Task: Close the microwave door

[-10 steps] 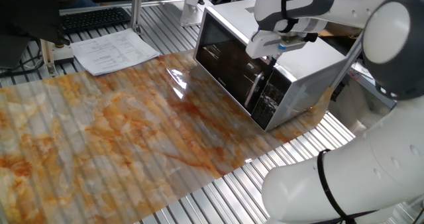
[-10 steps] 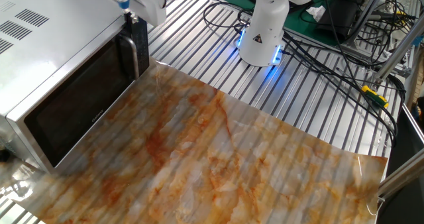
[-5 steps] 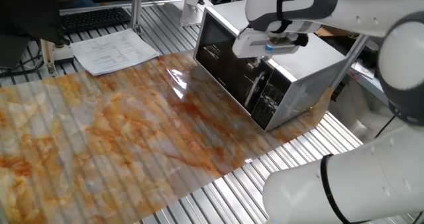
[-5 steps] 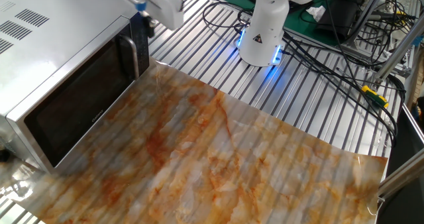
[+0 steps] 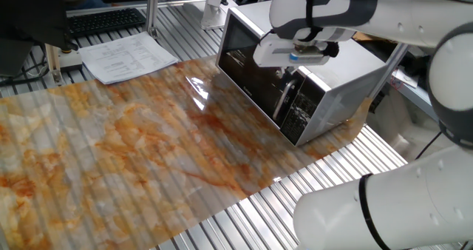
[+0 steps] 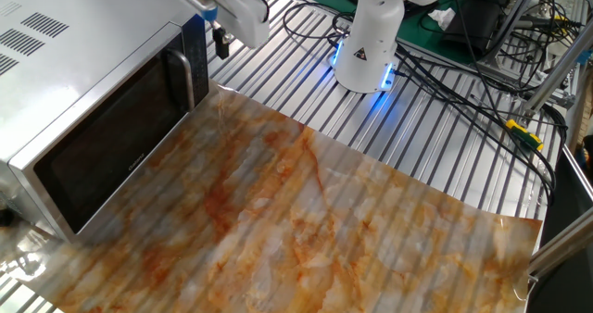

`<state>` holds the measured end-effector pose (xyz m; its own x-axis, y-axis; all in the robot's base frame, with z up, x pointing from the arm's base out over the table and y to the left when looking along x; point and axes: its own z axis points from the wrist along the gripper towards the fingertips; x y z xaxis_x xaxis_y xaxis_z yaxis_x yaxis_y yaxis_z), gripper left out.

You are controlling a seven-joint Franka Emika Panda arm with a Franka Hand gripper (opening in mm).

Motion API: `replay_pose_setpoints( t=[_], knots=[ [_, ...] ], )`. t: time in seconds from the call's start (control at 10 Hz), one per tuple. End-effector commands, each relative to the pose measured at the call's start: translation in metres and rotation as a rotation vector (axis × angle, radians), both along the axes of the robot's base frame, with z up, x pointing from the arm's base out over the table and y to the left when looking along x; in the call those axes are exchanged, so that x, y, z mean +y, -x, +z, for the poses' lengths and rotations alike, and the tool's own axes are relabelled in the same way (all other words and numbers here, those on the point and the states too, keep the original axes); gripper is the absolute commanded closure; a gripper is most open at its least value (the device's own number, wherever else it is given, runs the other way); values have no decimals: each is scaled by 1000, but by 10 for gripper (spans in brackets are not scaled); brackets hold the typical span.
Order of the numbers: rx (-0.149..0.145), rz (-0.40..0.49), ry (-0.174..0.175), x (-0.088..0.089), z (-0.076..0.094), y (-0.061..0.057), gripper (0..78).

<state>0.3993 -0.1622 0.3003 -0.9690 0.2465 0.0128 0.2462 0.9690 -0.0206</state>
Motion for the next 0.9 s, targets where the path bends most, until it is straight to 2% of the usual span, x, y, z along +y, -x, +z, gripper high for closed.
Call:
replay_pose_setpoints(
  t=[0.1,0.4,0.5,0.6,0.7,0.9],
  knots=[
    [-12,-100,-21,39,-2,-4,776],
    [-14,-81,-10,37,-4,-5,776],
    [-15,-25,10,37,-4,-5,776],
    [-15,98,-5,37,-4,-5,776],
    [-15,152,-13,37,-4,-5,776],
    [-37,232,-14,37,-4,-5,776]
  ],
)
